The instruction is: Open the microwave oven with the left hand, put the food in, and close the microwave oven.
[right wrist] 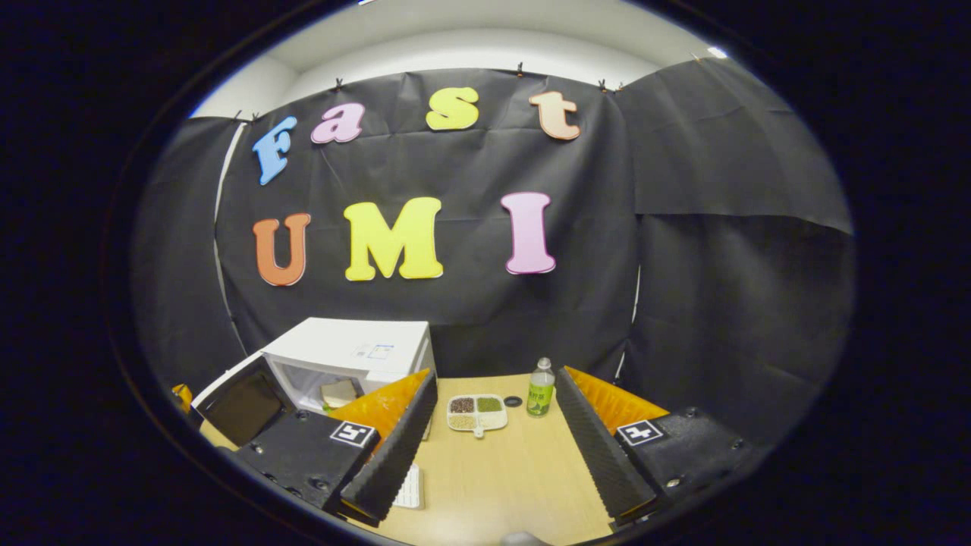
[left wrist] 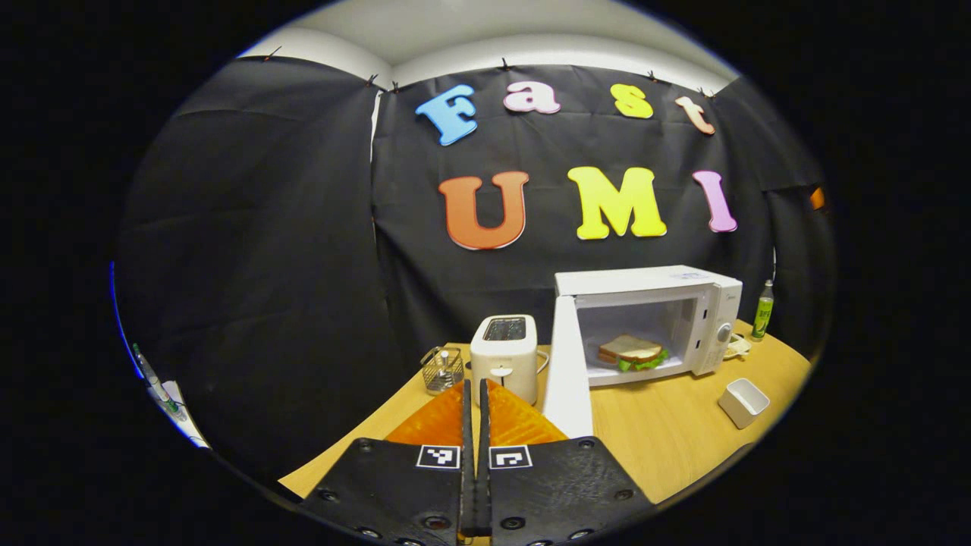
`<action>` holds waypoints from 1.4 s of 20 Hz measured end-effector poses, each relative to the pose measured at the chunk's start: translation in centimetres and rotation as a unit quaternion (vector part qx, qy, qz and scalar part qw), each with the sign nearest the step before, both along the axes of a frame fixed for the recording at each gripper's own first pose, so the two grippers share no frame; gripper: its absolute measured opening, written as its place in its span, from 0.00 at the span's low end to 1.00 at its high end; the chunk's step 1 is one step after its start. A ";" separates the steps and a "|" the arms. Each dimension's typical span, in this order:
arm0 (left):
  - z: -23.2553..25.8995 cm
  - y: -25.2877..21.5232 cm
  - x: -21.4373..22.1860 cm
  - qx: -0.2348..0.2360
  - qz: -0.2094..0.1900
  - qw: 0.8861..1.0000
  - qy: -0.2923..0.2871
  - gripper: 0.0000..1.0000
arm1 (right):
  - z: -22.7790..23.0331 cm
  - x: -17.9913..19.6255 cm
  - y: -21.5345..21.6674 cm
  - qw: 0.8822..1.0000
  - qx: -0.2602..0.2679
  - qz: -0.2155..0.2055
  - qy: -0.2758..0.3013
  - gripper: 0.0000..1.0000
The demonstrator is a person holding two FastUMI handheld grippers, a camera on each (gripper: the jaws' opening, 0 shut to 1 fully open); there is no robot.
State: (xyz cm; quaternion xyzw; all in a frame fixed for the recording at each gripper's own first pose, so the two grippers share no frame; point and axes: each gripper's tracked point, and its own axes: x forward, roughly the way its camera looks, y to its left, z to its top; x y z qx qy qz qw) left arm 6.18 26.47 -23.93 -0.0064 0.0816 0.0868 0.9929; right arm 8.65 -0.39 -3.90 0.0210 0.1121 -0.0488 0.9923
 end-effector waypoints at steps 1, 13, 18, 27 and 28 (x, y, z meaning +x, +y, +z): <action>-0.7 0.0 0.1 -0.002 -0.006 1.000 0.006 0.00 | -0.2 -0.2 -0.2 1.000 0.003 -0.003 0.003 0.92; -3.4 -5.9 -0.2 -0.014 -0.051 0.998 0.035 0.00 | -0.6 -0.9 -0.3 1.000 0.012 0.006 0.016 0.92; -2.8 -12.4 0.5 -0.027 -0.097 0.994 0.029 0.00 | -0.1 -0.7 -0.5 1.000 0.008 0.012 0.011 1.00; -1.3 -22.6 3.6 -0.031 -0.180 0.983 0.016 0.00 | 0.3 -0.6 -2.1 1.000 0.005 0.007 0.007 0.92; -1.3 -23.6 4.1 -0.033 -0.188 0.982 0.015 0.00 | 0.1 -0.6 -2.4 1.000 0.004 0.005 0.009 0.92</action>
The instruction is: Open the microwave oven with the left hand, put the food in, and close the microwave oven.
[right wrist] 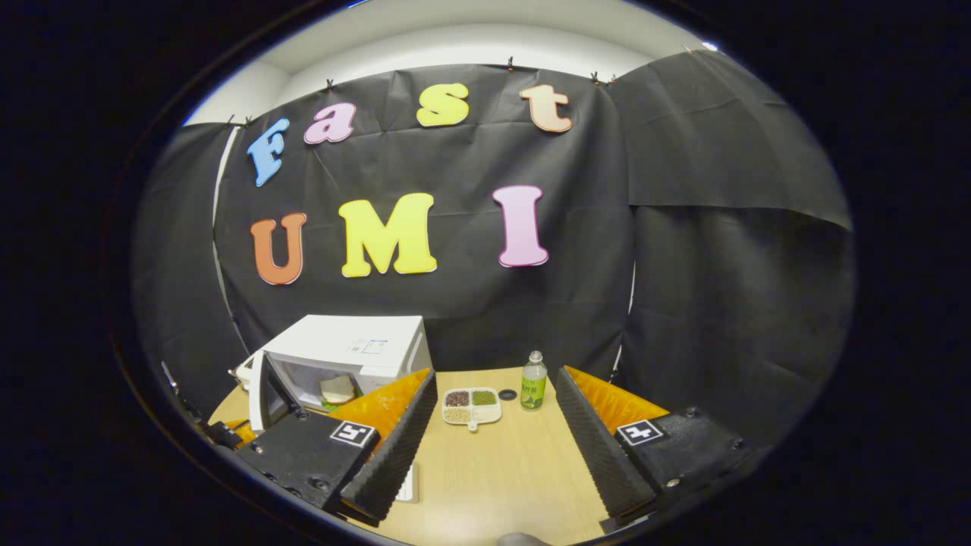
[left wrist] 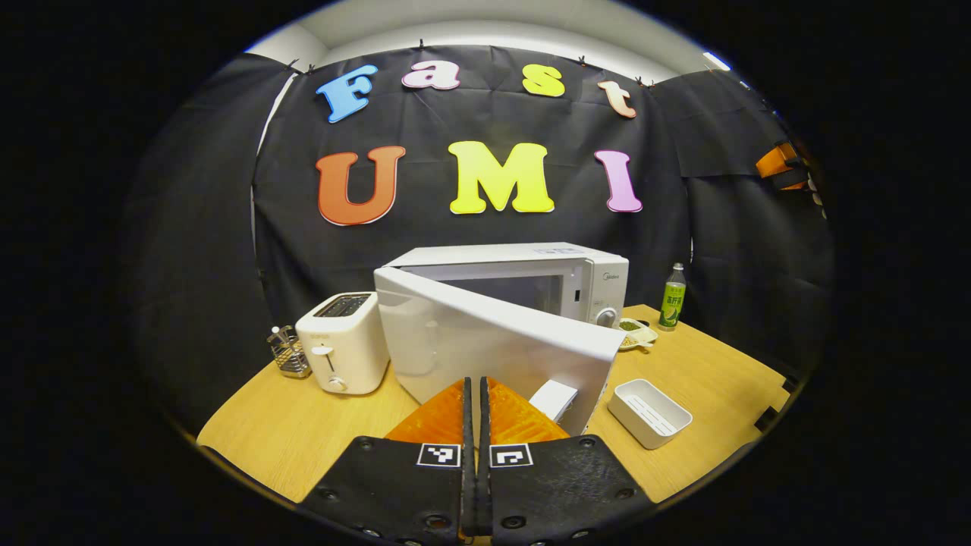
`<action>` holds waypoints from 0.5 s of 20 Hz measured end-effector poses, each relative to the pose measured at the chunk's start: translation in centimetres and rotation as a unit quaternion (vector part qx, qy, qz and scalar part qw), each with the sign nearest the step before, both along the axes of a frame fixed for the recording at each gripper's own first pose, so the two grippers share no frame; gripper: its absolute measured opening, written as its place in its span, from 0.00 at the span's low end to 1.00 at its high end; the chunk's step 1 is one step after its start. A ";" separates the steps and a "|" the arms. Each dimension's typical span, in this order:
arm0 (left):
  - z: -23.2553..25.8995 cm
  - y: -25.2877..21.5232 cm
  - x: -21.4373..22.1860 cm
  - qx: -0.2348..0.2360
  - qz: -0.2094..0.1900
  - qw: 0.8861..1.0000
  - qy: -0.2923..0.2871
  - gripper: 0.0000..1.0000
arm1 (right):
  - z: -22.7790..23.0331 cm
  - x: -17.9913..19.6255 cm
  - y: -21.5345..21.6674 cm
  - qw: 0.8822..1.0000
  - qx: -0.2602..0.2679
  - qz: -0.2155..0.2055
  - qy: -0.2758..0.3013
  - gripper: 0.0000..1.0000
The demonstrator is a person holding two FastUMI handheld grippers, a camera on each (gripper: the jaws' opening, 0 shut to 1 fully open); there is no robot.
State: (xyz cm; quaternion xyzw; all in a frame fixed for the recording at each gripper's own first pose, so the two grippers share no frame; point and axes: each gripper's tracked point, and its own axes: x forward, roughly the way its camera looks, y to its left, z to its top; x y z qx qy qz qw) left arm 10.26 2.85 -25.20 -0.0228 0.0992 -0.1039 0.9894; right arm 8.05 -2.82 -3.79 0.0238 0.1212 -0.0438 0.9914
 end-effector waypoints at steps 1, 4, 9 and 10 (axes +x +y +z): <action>0.1 -0.8 0.5 -0.002 -0.008 1.000 -0.001 0.00 | -0.1 -0.1 -0.3 1.000 0.000 0.000 0.002 0.92; 0.4 -3.1 1.8 0.004 -0.027 1.000 -0.003 0.00 | -0.3 -0.2 -1.5 1.000 0.002 -0.010 0.004 0.92; 0.6 -6.4 4.6 0.004 -0.049 0.999 -0.006 0.00 | -0.7 -0.3 -3.0 1.000 0.005 -0.024 0.011 1.00; 0.8 -6.8 5.1 0.005 -0.050 0.999 -0.007 0.00 | -0.7 -0.3 -3.2 1.000 0.006 -0.025 0.010 0.92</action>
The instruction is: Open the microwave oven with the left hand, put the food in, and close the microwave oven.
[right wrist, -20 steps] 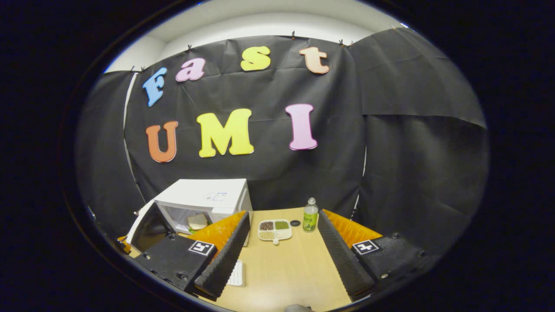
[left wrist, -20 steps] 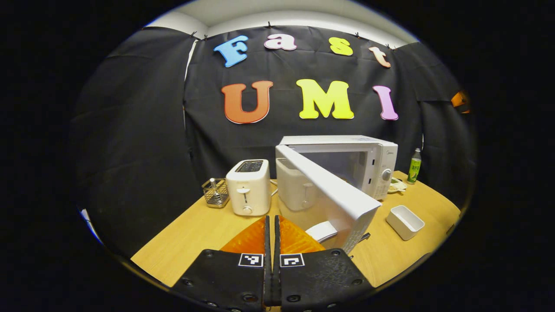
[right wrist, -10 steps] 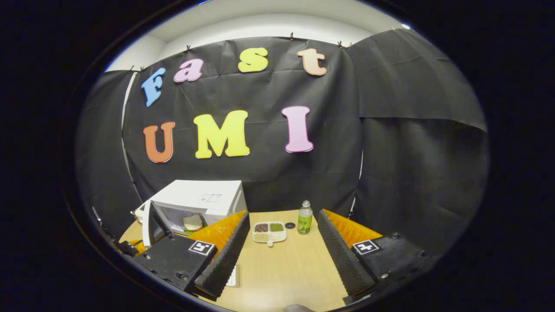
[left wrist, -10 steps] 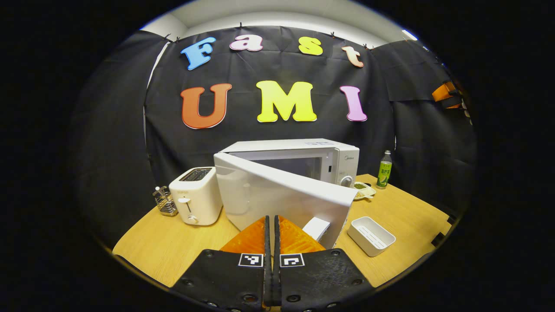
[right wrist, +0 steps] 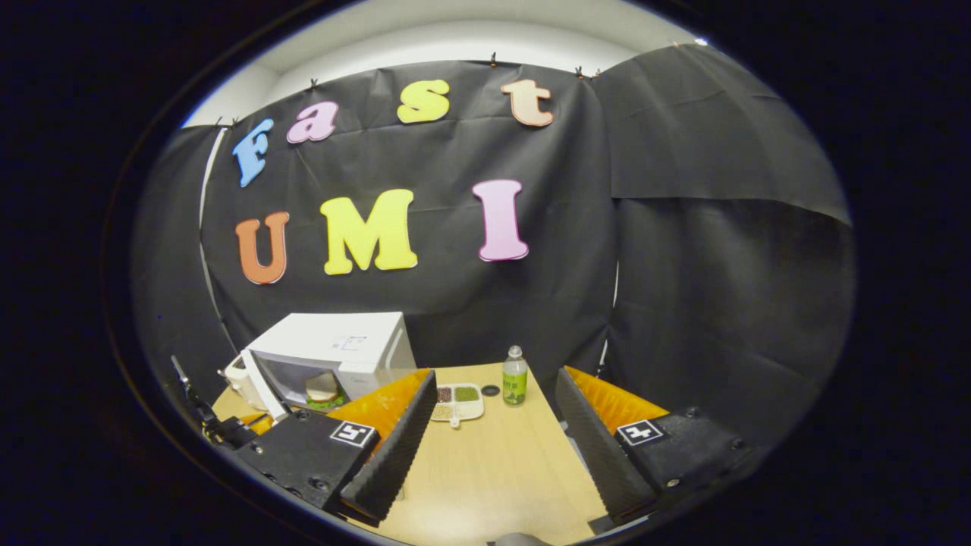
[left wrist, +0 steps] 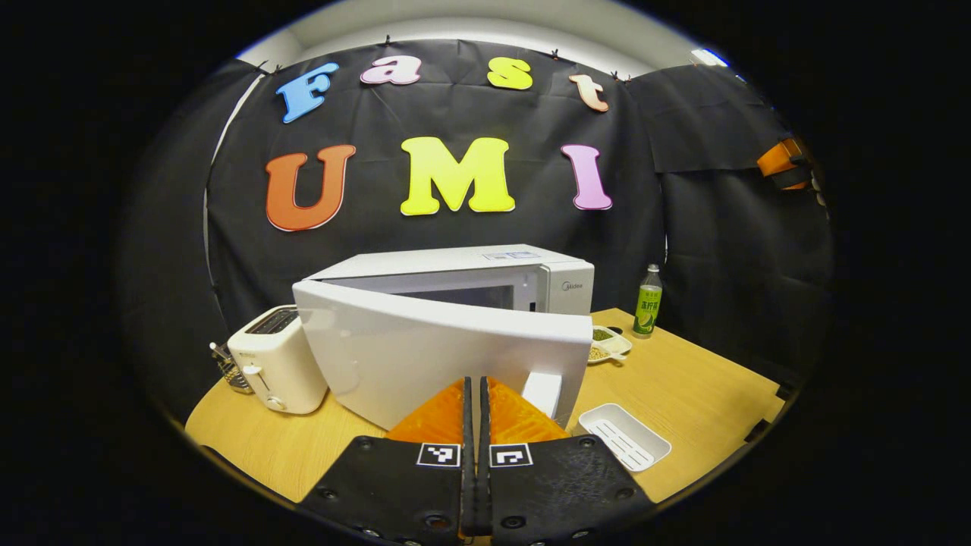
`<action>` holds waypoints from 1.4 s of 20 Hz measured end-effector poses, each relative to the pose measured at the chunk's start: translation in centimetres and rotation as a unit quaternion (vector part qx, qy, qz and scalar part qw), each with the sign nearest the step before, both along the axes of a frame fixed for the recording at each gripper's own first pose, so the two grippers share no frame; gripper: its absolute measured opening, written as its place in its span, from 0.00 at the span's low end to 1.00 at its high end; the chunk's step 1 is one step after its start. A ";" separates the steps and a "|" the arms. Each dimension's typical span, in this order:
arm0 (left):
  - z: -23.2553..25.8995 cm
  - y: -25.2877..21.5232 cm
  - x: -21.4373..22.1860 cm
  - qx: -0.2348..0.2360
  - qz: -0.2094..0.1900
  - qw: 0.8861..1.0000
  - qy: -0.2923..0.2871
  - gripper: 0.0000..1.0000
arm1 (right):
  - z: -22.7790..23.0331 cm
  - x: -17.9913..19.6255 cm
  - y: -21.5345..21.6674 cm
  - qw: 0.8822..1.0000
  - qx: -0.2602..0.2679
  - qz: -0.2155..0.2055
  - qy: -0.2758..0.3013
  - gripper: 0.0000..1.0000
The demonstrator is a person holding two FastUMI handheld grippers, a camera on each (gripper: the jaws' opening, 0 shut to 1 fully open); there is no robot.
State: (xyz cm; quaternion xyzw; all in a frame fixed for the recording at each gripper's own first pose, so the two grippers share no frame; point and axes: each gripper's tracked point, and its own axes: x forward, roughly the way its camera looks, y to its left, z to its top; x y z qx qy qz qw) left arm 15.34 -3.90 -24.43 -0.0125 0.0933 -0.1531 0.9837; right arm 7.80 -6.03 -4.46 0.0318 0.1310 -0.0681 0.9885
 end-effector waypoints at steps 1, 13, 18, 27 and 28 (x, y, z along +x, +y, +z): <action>0.0 -0.4 0.6 -0.001 -0.001 1.000 0.000 0.00 | -0.1 0.1 -0.2 1.000 0.001 -0.003 0.000 0.92; -0.3 -3.8 8.2 0.007 0.020 1.000 0.002 0.00 | -0.5 1.3 -1.3 1.000 0.015 -0.018 0.002 0.92; -0.5 -4.5 11.5 0.005 0.037 0.999 0.004 0.00 | -0.7 1.6 -1.3 1.000 0.020 -0.022 0.007 0.92; -1.1 -5.0 13.4 0.003 0.069 0.997 0.028 0.00 | -0.7 2.3 -0.7 0.999 0.024 -0.023 0.010 0.92; -0.7 -5.2 14.2 -0.003 0.073 0.997 0.014 0.00 | -0.7 2.5 -0.3 0.999 0.025 -0.019 0.012 0.92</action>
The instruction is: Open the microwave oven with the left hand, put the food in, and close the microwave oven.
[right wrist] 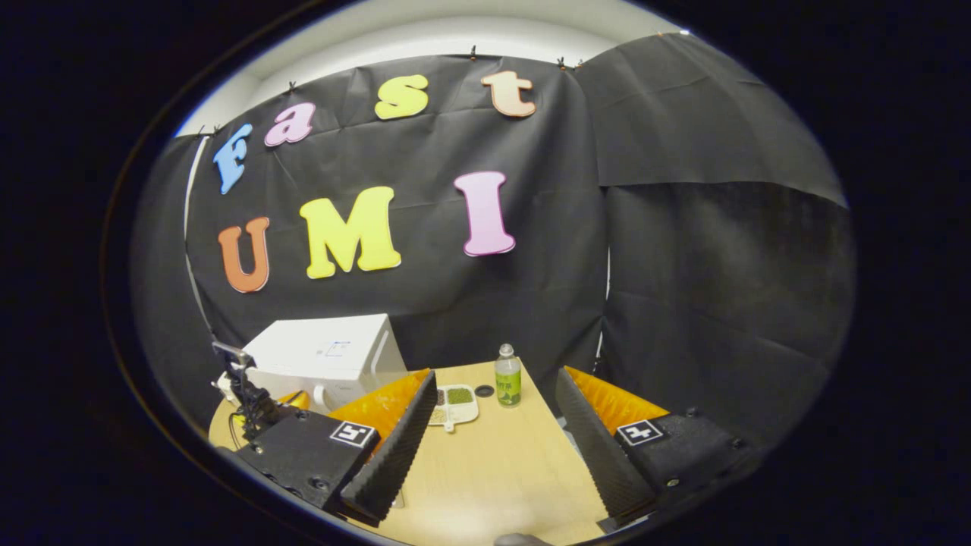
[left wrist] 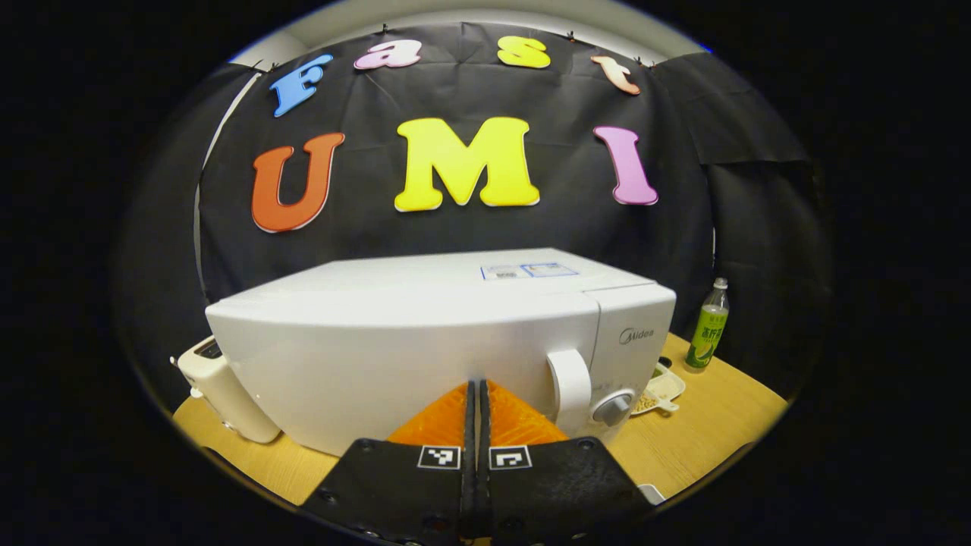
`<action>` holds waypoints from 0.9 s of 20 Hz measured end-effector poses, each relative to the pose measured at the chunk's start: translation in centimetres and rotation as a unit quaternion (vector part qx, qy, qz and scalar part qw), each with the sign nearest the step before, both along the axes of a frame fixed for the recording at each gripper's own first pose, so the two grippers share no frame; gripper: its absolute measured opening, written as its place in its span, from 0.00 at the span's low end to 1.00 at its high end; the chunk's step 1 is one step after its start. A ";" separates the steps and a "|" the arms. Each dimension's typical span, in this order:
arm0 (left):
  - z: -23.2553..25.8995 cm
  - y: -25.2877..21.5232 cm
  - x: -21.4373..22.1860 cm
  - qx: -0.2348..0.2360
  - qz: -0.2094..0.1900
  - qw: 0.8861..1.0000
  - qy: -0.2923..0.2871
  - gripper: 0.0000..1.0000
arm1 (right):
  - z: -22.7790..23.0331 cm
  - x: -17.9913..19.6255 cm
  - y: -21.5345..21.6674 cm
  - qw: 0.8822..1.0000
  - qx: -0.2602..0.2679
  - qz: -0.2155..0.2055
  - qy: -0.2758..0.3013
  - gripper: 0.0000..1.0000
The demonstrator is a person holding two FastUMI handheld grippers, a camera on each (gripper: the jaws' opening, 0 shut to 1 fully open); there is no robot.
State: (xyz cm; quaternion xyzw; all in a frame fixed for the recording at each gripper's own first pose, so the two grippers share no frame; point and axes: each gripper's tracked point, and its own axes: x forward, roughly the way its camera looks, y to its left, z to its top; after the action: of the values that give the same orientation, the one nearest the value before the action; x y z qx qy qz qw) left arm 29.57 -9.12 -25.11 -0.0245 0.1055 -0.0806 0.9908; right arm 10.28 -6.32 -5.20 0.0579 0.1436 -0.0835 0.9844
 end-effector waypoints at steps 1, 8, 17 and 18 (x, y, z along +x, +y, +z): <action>0.3 -0.2 -0.9 0.001 -0.006 1.000 0.006 0.00 | 0.1 0.3 0.6 1.000 0.000 0.005 -0.003 0.92; 6.3 1.2 -6.9 -0.006 -0.026 0.999 -0.027 0.63 | 1.5 1.9 4.4 0.998 -0.001 0.049 -0.036 0.92; 13.4 6.7 -14.0 0.002 0.024 0.998 -0.056 0.96 | 2.5 1.5 6.9 0.995 -0.008 0.075 -0.065 0.92; 14.2 7.4 -15.1 0.000 0.028 0.998 -0.059 0.96 | 2.5 1.2 7.1 0.995 -0.014 0.076 -0.069 0.92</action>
State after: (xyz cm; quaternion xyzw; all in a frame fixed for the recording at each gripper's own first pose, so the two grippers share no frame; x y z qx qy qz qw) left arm 14.45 -1.70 -10.87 -0.0231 0.0463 -0.0543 0.9972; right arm 11.52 0.82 -2.68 0.0390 0.0779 -0.0065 0.9962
